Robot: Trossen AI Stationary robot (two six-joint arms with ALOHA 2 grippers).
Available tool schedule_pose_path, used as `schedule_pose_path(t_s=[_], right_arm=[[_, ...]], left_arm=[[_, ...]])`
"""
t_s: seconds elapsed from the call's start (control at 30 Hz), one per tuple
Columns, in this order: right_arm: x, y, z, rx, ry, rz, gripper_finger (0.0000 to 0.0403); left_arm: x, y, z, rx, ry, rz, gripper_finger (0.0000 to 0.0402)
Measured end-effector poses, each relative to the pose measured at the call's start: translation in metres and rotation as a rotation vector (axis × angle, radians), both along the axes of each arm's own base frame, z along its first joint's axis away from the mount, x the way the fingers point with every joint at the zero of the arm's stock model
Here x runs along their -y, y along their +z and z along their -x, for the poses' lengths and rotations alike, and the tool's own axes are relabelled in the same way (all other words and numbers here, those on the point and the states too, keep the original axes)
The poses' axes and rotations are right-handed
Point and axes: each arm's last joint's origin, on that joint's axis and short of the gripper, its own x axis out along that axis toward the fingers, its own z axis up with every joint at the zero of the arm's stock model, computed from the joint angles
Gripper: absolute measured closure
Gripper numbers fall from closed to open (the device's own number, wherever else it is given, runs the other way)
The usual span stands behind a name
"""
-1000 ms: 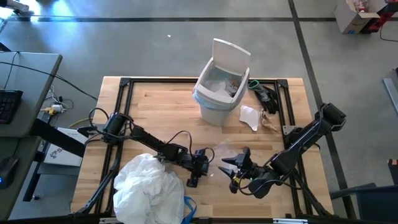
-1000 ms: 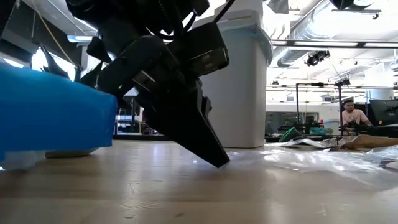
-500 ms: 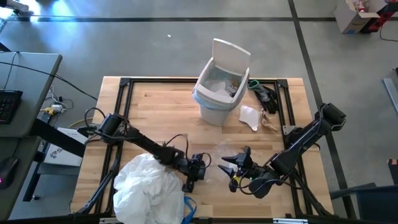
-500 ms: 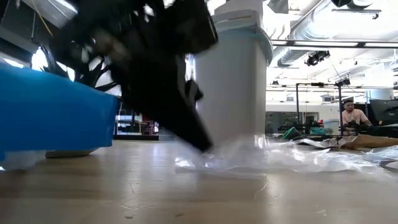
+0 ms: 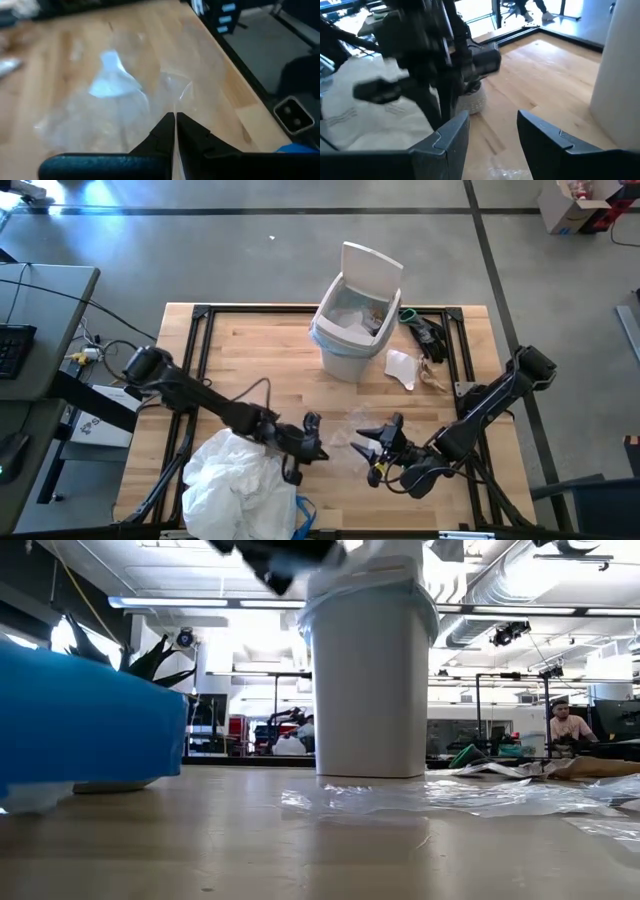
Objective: Place trash/remove bag and relplace
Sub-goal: Put the transparent plastic into the trash bin
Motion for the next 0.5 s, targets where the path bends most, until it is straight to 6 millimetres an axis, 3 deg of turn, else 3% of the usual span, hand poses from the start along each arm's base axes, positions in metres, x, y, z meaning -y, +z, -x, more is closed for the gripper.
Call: schedule_pose_path(t_s=[0.23, 0.5], right_arm=[[0.003, 0.002, -0.001, 0.025, -0.065, 0.068, 0.0249], [0.005, 0.002, -0.002, 0.036, -0.077, 0.04, 0.0249]], left_arm=[[-0.027, 0.042, 0.012, 0.124, 0.097, -0.098, 0.0401], [-0.089, 0.09, 0.025, 0.274, 0.205, -0.103, 0.0401]])
